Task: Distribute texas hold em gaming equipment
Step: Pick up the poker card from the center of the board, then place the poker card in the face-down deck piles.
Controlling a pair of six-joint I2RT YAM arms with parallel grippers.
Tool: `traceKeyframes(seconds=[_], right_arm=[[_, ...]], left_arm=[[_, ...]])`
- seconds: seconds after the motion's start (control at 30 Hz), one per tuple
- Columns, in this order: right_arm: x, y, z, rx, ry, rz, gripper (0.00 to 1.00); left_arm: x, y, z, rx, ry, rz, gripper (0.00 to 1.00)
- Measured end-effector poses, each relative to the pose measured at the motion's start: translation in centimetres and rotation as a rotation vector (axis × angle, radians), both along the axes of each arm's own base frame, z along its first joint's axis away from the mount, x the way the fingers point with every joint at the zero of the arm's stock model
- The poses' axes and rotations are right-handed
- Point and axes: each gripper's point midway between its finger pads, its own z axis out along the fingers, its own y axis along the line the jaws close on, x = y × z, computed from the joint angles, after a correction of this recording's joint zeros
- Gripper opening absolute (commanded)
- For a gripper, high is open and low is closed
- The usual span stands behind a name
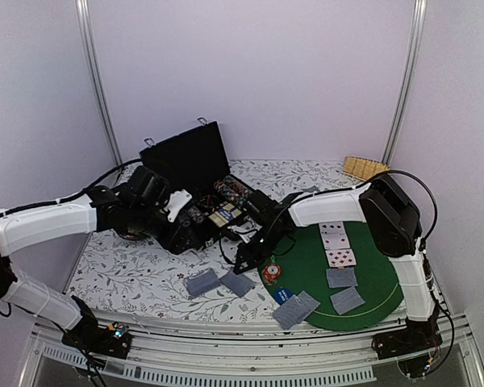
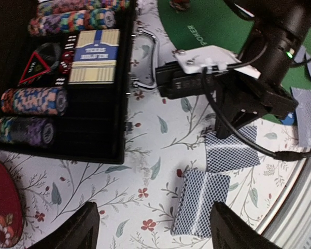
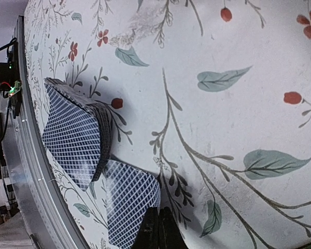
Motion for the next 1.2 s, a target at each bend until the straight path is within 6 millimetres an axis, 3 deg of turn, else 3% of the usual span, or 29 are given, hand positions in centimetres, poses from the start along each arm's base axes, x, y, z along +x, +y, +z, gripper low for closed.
traceKeyframes(seconds=[0.17,0.4,0.53,0.6,0.67,0.73,0.8,0.93,1.2], right_arm=[[0.7,0.6,2.3,0.038,-0.071,0.034,0.02],[1.9,2.6,10.5,0.189,-0.316,0.179,0.02],[0.4,5.3,14.1,0.263,-0.473,0.376,0.02],[-0.8,7.2,14.9,0.290,-0.562,0.504,0.02],[-1.9,8.8,14.4,0.287,-0.646,0.627,0.02],[-3.2,10.1,12.2,0.253,-0.725,0.761,0.02],[-4.4,9.9,8.4,0.182,-0.753,0.903,0.02],[-7.0,9.4,4.8,0.123,-0.770,1.089,0.02],[-7.5,8.8,5.0,0.111,-0.836,1.230,0.02]], left_arm=[[1.1,3.6,1.1,-0.053,-0.032,0.160,0.81],[2.6,9.6,1.6,-0.095,-0.080,0.391,0.84],[3.0,11.2,2.6,-0.131,-0.119,0.451,0.84],[3.2,11.6,3.0,-0.142,-0.133,0.466,0.84],[3.3,11.7,3.1,-0.149,-0.139,0.474,0.85],[3.4,11.8,3.0,-0.151,-0.138,0.479,0.85],[3.4,11.8,3.0,-0.153,-0.139,0.481,0.85],[3.4,11.9,2.8,-0.152,-0.134,0.482,0.85],[3.4,11.9,2.7,-0.154,-0.132,0.480,0.85]])
